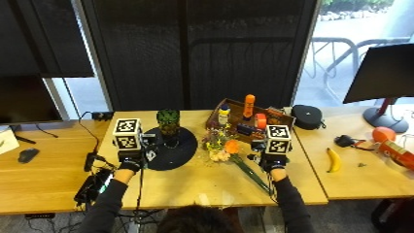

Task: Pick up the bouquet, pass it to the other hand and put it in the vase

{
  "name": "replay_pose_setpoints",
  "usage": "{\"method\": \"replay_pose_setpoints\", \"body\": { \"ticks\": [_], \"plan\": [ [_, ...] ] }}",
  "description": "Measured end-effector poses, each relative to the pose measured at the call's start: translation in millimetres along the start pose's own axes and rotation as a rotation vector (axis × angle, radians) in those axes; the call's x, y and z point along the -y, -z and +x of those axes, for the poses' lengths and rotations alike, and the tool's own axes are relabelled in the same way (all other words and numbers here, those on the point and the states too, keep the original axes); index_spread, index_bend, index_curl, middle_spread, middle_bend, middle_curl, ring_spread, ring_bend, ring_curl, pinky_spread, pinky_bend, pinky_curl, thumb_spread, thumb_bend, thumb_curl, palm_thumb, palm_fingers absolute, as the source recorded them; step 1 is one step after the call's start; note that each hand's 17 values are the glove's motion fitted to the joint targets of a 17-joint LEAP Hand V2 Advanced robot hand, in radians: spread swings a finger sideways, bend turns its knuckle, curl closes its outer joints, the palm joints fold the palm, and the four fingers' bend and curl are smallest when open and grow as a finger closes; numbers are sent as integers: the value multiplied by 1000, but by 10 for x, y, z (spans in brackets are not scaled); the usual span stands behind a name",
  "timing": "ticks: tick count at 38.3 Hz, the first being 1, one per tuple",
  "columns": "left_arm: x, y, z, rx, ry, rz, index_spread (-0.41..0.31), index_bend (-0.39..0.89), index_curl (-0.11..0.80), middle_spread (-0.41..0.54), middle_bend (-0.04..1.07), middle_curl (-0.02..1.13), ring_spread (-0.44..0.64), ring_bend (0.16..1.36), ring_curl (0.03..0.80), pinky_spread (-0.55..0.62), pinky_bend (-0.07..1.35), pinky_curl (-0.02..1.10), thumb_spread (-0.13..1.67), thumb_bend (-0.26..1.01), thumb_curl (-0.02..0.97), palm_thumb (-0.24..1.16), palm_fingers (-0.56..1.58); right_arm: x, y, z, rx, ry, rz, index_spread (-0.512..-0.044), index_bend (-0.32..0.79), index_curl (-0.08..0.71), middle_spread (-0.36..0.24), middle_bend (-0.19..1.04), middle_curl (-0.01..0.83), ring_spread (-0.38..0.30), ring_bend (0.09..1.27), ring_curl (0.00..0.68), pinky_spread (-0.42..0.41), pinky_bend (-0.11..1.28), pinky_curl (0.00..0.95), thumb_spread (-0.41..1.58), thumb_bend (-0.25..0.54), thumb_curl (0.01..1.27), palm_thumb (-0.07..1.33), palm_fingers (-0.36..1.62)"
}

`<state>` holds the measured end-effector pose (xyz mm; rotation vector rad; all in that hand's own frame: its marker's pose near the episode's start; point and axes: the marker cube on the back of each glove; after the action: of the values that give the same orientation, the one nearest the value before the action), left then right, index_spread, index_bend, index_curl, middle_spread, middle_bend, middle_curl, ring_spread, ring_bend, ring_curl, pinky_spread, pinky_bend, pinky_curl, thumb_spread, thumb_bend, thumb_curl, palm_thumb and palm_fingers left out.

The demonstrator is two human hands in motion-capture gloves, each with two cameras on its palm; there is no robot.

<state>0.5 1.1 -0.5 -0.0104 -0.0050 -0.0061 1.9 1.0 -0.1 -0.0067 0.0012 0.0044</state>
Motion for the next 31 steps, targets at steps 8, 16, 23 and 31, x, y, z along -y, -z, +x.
{"method": "replay_pose_setpoints", "body": {
  "ticks": [8,16,23,31],
  "plan": [
    [-71,107,19,58,7,-17,-72,275,167,40,219,162,181,380,138,296,183,111,859,77,88,155,376,-98,41,35,32,-1,-16,-286,157,150,-140,113,120,-129,506,229,-76,569,245,828,213,114,383,653],
    [-97,259,53,24,4,18,-85,256,235,48,195,216,219,386,169,352,176,149,1058,44,138,156,358,-148,136,48,55,-18,29,-328,120,178,-149,263,218,-146,464,261,-87,527,276,1043,180,154,401,690],
    [-25,249,134,-6,-18,44,-90,240,280,50,188,248,234,387,187,371,174,172,1136,13,174,154,349,-192,310,46,42,-26,48,-339,156,205,-153,112,219,-153,492,295,-91,545,305,1132,144,181,413,628],
    [10,229,226,-8,-37,35,-89,229,320,60,178,271,241,393,206,380,175,193,1176,-12,207,157,335,-250,464,30,66,-42,47,-344,128,228,-176,259,263,-156,461,302,-84,497,306,1179,104,206,428,654]
  ]
}}
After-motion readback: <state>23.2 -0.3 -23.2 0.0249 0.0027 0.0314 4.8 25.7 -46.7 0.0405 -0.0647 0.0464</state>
